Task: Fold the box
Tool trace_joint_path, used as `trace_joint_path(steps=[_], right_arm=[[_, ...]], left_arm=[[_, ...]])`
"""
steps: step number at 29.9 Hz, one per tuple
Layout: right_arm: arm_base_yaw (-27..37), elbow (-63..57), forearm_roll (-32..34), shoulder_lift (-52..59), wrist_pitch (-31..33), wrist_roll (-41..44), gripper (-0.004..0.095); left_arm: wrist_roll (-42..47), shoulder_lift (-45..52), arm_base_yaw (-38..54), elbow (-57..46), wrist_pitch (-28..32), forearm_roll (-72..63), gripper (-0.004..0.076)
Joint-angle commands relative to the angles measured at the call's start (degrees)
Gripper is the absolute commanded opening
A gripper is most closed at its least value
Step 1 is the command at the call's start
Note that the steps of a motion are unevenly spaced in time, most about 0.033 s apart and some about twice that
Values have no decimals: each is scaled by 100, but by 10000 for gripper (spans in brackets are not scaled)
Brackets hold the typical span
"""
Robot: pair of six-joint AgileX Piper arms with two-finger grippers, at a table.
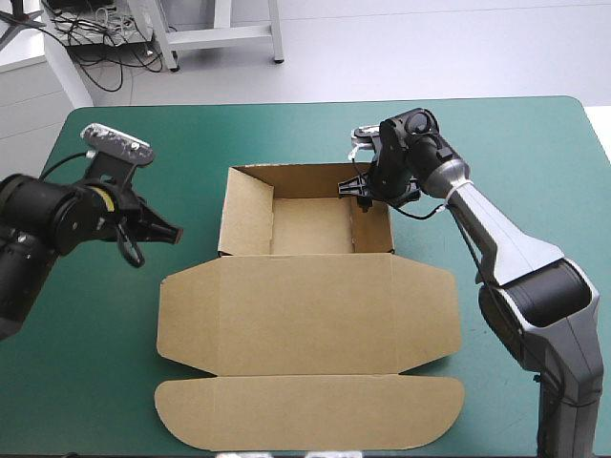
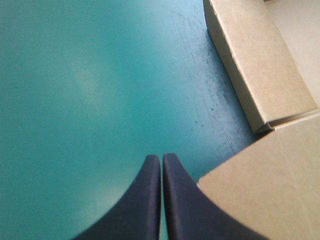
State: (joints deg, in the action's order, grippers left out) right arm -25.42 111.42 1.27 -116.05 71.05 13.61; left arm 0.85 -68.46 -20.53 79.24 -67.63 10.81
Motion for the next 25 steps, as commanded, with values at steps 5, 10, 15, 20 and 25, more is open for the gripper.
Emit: trace_joint_path(steps=[5,10,15,20,25], right_arm=[[26,66,-127,176,81,-96,291],[26,66,-205,170,81,-141,-13],[26,66,-205,170,81,-141,-19],[100,78,1,221,81,-141,-19],[503,78,57,515,81,-185,-19]], left_arm=[[18,1350,-25,-1312,810,6,-8],[18,2144,-25,-2355,1089,-73,-10],[18,2842,-25,-3371,1126,-152,-10],[18,3679,-25,-4330,1235,-577,-10],[18,4381,-25,-4850,1174,-626,-10]])
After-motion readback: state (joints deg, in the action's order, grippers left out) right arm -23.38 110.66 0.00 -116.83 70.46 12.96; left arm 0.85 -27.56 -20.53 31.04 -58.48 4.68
